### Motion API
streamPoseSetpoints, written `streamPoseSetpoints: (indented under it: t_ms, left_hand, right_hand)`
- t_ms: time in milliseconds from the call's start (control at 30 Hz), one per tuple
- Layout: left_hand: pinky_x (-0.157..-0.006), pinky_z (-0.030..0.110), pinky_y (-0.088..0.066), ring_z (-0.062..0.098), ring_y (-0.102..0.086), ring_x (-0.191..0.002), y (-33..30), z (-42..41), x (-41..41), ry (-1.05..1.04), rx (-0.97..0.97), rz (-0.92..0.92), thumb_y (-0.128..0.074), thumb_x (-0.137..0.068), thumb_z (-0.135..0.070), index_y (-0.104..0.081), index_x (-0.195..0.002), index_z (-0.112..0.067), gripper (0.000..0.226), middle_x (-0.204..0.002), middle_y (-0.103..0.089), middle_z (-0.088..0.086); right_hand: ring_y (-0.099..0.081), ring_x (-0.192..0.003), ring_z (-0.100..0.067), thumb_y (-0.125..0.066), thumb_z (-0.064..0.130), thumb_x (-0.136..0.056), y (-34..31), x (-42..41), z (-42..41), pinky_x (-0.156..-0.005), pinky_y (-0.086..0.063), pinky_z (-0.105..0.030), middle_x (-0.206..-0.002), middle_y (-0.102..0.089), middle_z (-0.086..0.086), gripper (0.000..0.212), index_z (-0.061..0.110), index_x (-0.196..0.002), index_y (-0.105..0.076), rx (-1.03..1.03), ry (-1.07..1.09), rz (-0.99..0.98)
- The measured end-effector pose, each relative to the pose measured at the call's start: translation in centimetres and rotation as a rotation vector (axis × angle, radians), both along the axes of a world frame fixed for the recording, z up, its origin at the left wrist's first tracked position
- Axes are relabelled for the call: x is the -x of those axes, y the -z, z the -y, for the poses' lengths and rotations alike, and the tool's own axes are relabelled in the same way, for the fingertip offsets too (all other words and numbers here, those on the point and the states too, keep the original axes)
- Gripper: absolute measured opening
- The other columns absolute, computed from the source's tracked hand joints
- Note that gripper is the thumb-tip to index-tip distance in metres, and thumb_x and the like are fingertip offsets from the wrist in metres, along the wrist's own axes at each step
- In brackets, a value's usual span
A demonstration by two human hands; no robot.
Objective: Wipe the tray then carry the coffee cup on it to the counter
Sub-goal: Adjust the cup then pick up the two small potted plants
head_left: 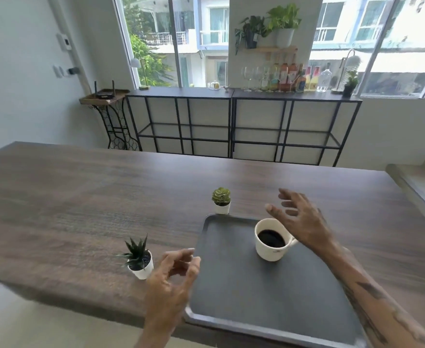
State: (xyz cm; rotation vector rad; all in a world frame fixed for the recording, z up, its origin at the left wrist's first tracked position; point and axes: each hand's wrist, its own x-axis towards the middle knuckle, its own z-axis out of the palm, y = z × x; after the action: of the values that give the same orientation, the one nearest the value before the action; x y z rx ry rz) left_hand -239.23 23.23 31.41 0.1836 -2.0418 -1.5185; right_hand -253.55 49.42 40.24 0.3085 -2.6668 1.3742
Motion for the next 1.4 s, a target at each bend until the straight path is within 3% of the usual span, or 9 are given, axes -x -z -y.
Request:
streamPoseSetpoints:
  t_ms: [67,167,267,367,533,667,867,1167,1400]
  left_hand:
    - [-0.069,0.010,-0.051,0.009,-0.068,-0.072,1.2,3.0,-2.1,-0.249,-0.082,-0.021,-0.080,-0.079,-0.030,-0.072,-0.093,-0.034,0.016,-0.085,-0.073,0.005]
    - [-0.066,0.007,-0.047,0.007,-0.059,-0.072,3.0,6.9,-3.2,-0.473,-0.161,0.058,-0.089,-0.065,-0.035,-0.065,-0.102,-0.027,0.045,-0.094,-0.064,0.015]
    - [-0.074,0.014,-0.049,0.018,-0.057,-0.096,4.7,9.1,-2.4,-0.425,-0.188,0.204,-0.093,-0.055,-0.036,-0.049,-0.132,-0.016,0.091,-0.117,-0.055,0.012]
    - [-0.087,0.027,-0.051,0.020,-0.055,-0.111,6.1,9.6,-1.0,-0.327,-0.106,0.304,-0.097,-0.057,-0.017,-0.038,-0.144,-0.012,0.106,-0.129,-0.049,0.008]
    - [-0.085,0.030,-0.057,0.016,-0.071,-0.093,7.1,9.8,0.7,-0.273,-0.097,0.297,-0.096,-0.057,-0.024,-0.055,-0.125,-0.019,0.079,-0.110,-0.070,0.006]
    - [-0.092,0.041,-0.051,0.022,-0.065,-0.099,7.5,10.3,0.5,-0.332,0.050,0.350,-0.091,-0.062,-0.040,-0.065,-0.110,-0.020,0.058,-0.105,-0.068,-0.001]
    - [-0.067,0.017,-0.047,0.002,-0.066,-0.083,4.0,11.6,0.7,-0.318,0.040,0.313,-0.083,-0.061,-0.056,-0.061,-0.098,-0.042,0.045,-0.093,-0.071,-0.010]
    - [-0.062,0.017,-0.045,0.007,-0.066,-0.084,-1.3,14.8,1.9,-0.314,0.077,0.221,-0.083,-0.072,-0.049,-0.066,-0.095,-0.043,0.030,-0.101,-0.068,-0.009]
    - [-0.058,0.010,-0.039,0.012,-0.067,-0.078,-5.1,10.6,6.5,-0.217,0.168,0.184,-0.086,-0.071,-0.039,-0.068,-0.098,-0.031,0.034,-0.091,-0.071,-0.004]
  right_hand:
    - [-0.058,-0.103,-0.012,-0.069,0.053,-0.076,-0.9,1.4,3.4,-0.078,-0.044,-0.015,-0.122,-0.057,0.003,0.070,0.021,-0.134,-0.048,0.025,-0.003,0.016]
    - [-0.050,-0.119,-0.024,-0.074,0.041,-0.076,-0.2,3.9,8.6,-0.099,-0.043,-0.034,-0.131,-0.051,-0.009,0.076,0.012,-0.138,-0.042,-0.047,0.002,0.166]
    - [-0.040,-0.125,-0.029,-0.073,0.025,-0.072,1.9,5.9,12.5,-0.091,-0.033,-0.024,-0.136,-0.039,-0.016,0.074,0.004,-0.134,-0.038,-0.130,0.063,0.366]
    - [-0.041,-0.122,-0.029,-0.073,0.022,-0.068,4.1,7.6,14.6,-0.091,-0.037,-0.024,-0.132,-0.035,-0.016,0.073,0.003,-0.128,-0.036,-0.125,0.111,0.450]
    - [-0.041,-0.125,-0.030,-0.084,0.031,-0.056,5.8,9.4,15.8,-0.100,-0.038,-0.031,-0.130,-0.040,-0.014,0.094,0.005,-0.130,-0.032,-0.065,0.179,0.413]
    - [-0.050,-0.118,-0.030,-0.081,0.033,-0.061,6.6,9.9,16.3,-0.093,-0.042,-0.032,-0.124,-0.054,-0.014,0.079,0.007,-0.124,-0.043,-0.067,0.199,0.353]
    - [-0.053,-0.108,-0.030,-0.079,0.034,-0.064,2.8,11.2,18.7,-0.082,-0.040,-0.029,-0.108,-0.059,-0.012,0.069,0.008,-0.121,-0.049,-0.017,0.098,0.200]
    - [-0.043,-0.093,-0.020,-0.077,0.043,-0.062,-4.7,11.7,21.1,-0.074,-0.038,-0.030,-0.102,-0.044,-0.004,0.070,0.013,-0.117,-0.047,0.008,-0.019,0.027]
    - [-0.045,-0.096,-0.020,-0.078,0.041,-0.065,-6.6,8.6,9.7,-0.079,-0.038,-0.029,-0.099,-0.050,-0.003,0.066,0.012,-0.118,-0.052,0.005,0.099,-0.041]
